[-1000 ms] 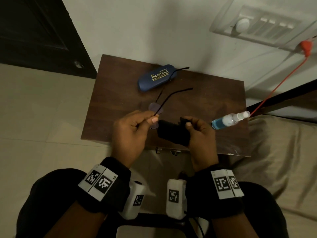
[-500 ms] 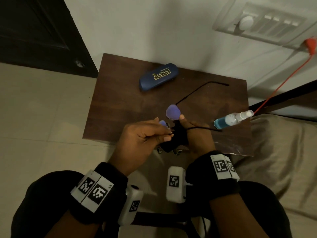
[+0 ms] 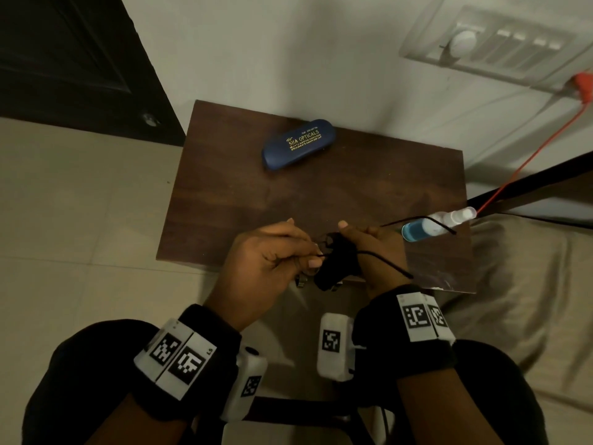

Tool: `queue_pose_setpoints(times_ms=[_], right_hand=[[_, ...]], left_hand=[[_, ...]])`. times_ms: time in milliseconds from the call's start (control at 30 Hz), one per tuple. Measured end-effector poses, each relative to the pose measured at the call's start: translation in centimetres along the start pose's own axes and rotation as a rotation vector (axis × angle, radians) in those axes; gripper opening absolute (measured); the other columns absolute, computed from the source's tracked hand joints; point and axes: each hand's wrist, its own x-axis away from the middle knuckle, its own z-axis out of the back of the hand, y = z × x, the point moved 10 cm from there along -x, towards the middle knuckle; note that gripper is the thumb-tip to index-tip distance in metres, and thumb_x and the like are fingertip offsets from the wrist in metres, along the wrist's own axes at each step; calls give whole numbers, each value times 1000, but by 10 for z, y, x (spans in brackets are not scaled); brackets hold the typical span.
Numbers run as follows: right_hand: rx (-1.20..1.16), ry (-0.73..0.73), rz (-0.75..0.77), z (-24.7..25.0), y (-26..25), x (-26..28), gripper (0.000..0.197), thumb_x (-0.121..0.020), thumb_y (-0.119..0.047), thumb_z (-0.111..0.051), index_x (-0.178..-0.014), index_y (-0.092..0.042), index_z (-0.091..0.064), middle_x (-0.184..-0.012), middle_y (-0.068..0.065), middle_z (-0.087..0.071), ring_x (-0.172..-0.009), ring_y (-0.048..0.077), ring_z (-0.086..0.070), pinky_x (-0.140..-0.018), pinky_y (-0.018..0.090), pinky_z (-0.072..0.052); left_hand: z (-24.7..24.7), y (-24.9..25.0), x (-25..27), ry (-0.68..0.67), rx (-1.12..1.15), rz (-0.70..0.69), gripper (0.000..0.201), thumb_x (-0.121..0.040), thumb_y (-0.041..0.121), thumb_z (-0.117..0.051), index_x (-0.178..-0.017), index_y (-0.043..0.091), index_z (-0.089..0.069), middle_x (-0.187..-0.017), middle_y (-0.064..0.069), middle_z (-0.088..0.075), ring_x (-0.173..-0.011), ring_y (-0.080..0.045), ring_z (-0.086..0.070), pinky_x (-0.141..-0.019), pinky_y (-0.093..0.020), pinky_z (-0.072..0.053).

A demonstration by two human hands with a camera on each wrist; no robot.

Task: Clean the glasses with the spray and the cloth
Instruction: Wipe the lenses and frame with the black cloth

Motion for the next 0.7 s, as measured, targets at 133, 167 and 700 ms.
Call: queue_pose_setpoints(times_ms=[133,167,700], right_hand=[[2,-62,10,-2,-1,10,20,-85,-18,-67,-65,-17,-70,-63,0,-71,-59,11,-68,-59,25,-55],[1,-91,-8,-4,0,13,17,-85,-17,-67,-69,-12,-71,-66,4,-72,-61,13,-69,-58,25,-55],[-71,-34,13,1,-4,10,32,-90,-27,-62,-67,-5,-63,-76,27,-59,-71,37,-58,-74,47,-50]], left_hand=[[12,3,-1,101,-52,-3,8,-79,9,-71,-84,4,-76,-83,-3,-69,-74,-8,-66,-68,-23,-54],[15,3,-1,123,-52,-3,8,-79,9,-70,-83,4,-75,-83,-2,-69,-74,-6,-65,-68,-21,-53],[9,-20,2,-11,285,231,28,-77,34,-67,-99,17,-72,-103,9,-72,-101,-9,-67,-86,-20,-52]])
